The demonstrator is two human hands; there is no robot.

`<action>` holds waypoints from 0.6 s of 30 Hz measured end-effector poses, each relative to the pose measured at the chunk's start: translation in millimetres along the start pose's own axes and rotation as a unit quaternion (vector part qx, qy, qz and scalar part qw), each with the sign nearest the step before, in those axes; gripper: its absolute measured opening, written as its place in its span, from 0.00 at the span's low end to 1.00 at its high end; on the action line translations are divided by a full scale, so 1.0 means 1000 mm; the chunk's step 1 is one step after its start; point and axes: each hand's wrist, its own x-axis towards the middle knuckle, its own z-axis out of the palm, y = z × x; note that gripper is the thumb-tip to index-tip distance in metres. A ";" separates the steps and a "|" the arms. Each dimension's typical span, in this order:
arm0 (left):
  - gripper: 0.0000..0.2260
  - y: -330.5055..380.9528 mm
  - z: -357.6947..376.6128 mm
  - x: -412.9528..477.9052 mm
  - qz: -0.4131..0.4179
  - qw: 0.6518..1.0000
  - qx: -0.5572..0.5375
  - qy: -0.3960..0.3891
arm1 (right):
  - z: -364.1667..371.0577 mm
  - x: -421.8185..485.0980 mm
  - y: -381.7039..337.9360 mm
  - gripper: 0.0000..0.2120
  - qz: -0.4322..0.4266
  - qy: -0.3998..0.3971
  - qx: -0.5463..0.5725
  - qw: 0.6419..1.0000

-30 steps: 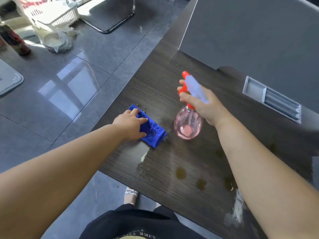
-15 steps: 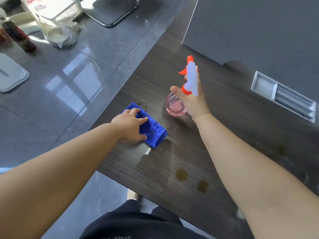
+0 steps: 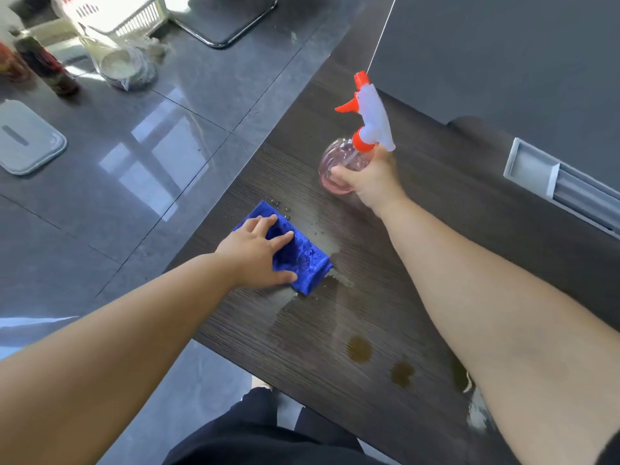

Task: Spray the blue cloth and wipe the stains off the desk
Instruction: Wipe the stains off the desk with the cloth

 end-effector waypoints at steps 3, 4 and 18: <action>0.37 -0.002 0.005 -0.001 0.005 1.000 0.005 0.006 | 0.007 0.012 -0.001 0.35 0.020 -0.002 0.020 1.000; 0.37 -0.002 0.008 -0.001 0.006 1.000 0.005 0.009 | 0.008 0.012 -0.002 0.37 0.021 -0.003 0.032 0.999; 0.24 -0.019 0.023 -0.003 0.026 0.961 -0.224 0.157 | 0.052 -0.116 -0.002 0.29 0.066 -0.154 -0.188 0.968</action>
